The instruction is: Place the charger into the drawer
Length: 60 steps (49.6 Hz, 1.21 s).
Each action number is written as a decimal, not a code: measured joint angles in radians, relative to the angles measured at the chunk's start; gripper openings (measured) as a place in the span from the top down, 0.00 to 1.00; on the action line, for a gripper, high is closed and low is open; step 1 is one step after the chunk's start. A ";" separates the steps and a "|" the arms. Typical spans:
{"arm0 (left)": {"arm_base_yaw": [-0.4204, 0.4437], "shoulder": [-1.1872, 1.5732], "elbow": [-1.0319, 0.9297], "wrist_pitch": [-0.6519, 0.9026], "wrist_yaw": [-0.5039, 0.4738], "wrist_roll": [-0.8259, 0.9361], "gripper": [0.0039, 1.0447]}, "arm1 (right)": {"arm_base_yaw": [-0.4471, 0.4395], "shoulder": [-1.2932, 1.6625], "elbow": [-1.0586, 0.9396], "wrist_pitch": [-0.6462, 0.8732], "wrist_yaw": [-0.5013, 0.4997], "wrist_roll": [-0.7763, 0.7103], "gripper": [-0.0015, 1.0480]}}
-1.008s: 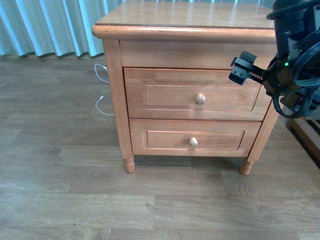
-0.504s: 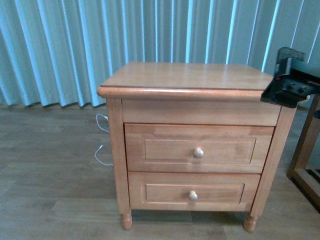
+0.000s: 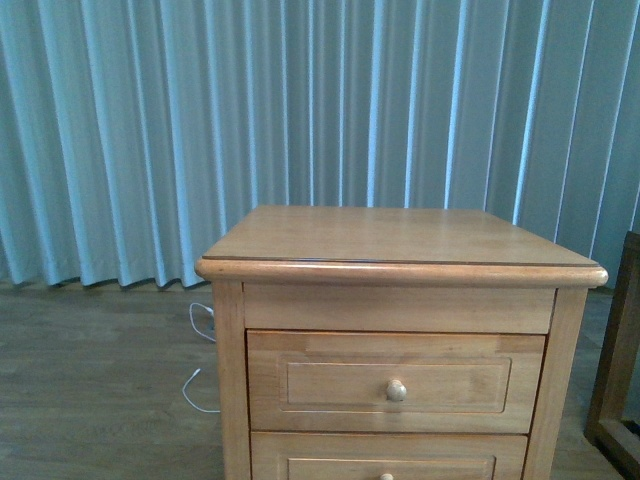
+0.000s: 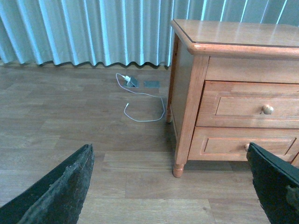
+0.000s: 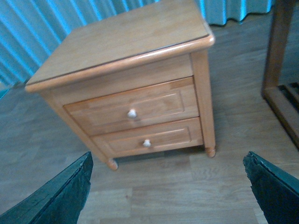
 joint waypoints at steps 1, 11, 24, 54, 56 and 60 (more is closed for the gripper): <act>0.000 0.000 0.000 0.000 0.000 0.000 0.05 | -0.005 -0.003 -0.001 0.000 0.002 0.002 0.08; 0.000 0.000 0.000 0.000 0.000 0.000 0.05 | 0.018 -0.024 -0.048 0.097 0.080 -0.037 0.14; 0.000 0.000 0.000 0.000 0.000 0.000 0.05 | 0.056 -0.149 -0.261 0.331 0.156 -0.236 0.61; 0.000 0.000 0.000 0.000 0.000 0.000 0.05 | 0.057 -0.418 -0.430 0.214 0.155 -0.254 0.98; 0.000 0.000 0.000 0.000 0.000 0.000 0.05 | 0.058 -0.444 -0.431 0.212 0.156 -0.254 0.98; 0.000 0.000 0.000 0.000 0.000 0.000 0.05 | 0.058 -0.450 -0.437 0.211 0.156 -0.254 0.98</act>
